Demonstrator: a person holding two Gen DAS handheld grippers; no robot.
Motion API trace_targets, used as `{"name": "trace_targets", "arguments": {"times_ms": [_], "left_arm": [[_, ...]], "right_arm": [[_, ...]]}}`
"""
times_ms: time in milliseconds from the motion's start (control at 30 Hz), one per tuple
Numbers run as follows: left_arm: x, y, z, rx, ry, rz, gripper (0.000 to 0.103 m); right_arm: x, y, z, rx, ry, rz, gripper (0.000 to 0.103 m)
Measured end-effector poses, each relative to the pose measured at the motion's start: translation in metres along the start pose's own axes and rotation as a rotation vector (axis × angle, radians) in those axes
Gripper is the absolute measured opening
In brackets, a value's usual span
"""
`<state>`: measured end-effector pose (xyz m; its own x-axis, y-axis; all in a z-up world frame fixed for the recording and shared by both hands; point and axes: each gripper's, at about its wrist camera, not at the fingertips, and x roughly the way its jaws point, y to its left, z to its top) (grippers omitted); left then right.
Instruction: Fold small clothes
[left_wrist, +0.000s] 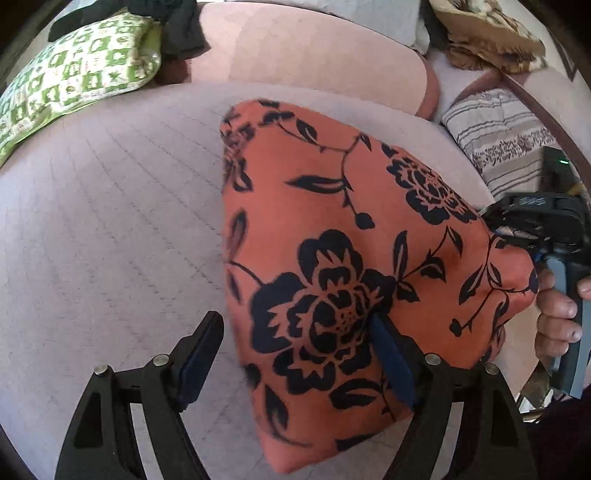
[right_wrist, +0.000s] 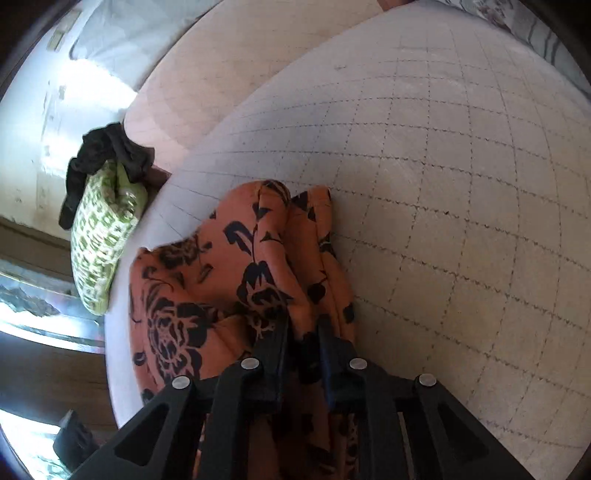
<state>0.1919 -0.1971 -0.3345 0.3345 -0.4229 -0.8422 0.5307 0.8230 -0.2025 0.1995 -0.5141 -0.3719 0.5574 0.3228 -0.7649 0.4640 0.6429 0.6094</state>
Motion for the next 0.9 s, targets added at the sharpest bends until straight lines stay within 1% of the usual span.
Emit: {"name": "trace_targets", "arguments": {"times_ms": [100,133,167,233,267,300,333,367,400,433,467,533,600,700,767,800,833,900], "left_arm": [[-0.025,0.001,0.003,0.028,-0.068,0.046,0.082],[-0.03,0.0,0.002,0.039,-0.082,0.054,0.082],[-0.036,-0.003,0.002,0.054,-0.093,0.061,0.082],[-0.041,-0.009,-0.004,0.078,-0.105,0.079,0.082],[-0.038,-0.01,-0.003,0.091,-0.103,0.086,0.082],[-0.031,-0.012,-0.006,0.113,-0.088,0.099,0.082],[-0.026,-0.014,-0.009,0.129,-0.067,0.119,0.082],[-0.015,-0.014,-0.01,0.149,-0.029,0.149,0.082],[-0.007,-0.013,-0.012,0.159,-0.016,0.153,0.083],[-0.003,-0.011,-0.014,0.16,-0.02,0.154,0.085],[0.001,-0.009,-0.016,0.152,-0.031,0.155,0.09],[0.002,-0.005,-0.016,0.136,-0.031,0.154,0.092],[0.001,-0.002,-0.014,0.126,-0.028,0.146,0.092],[-0.006,-0.003,-0.016,0.109,-0.037,0.159,0.091],[-0.012,-0.007,-0.02,0.108,-0.047,0.176,0.091],[-0.015,-0.009,-0.023,0.113,-0.054,0.182,0.091],[-0.016,-0.012,-0.025,0.12,-0.059,0.188,0.091],[-0.018,-0.016,-0.029,0.135,-0.066,0.206,0.091]], "right_arm": [[-0.045,0.018,-0.003,-0.044,-0.213,0.111,0.018],[-0.055,0.027,-0.005,-0.075,-0.249,0.158,0.018],[-0.059,0.035,-0.007,-0.107,-0.249,0.204,0.018],[-0.058,0.056,-0.013,-0.179,-0.209,0.282,0.018],[-0.052,0.069,-0.019,-0.223,-0.188,0.28,0.018],[-0.045,0.077,-0.022,-0.253,-0.175,0.248,0.018],[-0.033,0.081,-0.022,-0.269,-0.156,0.19,0.018],[-0.014,0.077,-0.019,-0.252,-0.102,0.117,0.018],[0.005,0.069,-0.016,-0.209,-0.039,0.069,0.011],[0.028,0.051,-0.013,-0.119,0.032,0.039,0.006],[0.032,0.039,-0.01,-0.061,0.039,0.079,0.001],[0.028,0.031,-0.007,-0.049,0.051,0.126,0.0],[0.028,0.034,-0.011,-0.073,0.038,0.119,0.0],[0.025,0.048,-0.022,-0.126,0.005,0.087,0.0],[0.012,0.053,-0.028,-0.119,-0.006,0.087,0.001],[0.001,0.048,-0.03,-0.121,-0.011,0.09,0.003],[-0.017,0.052,-0.038,-0.141,-0.039,0.098,0.006],[-0.03,0.059,-0.047,-0.178,-0.085,0.076,0.008]]}}
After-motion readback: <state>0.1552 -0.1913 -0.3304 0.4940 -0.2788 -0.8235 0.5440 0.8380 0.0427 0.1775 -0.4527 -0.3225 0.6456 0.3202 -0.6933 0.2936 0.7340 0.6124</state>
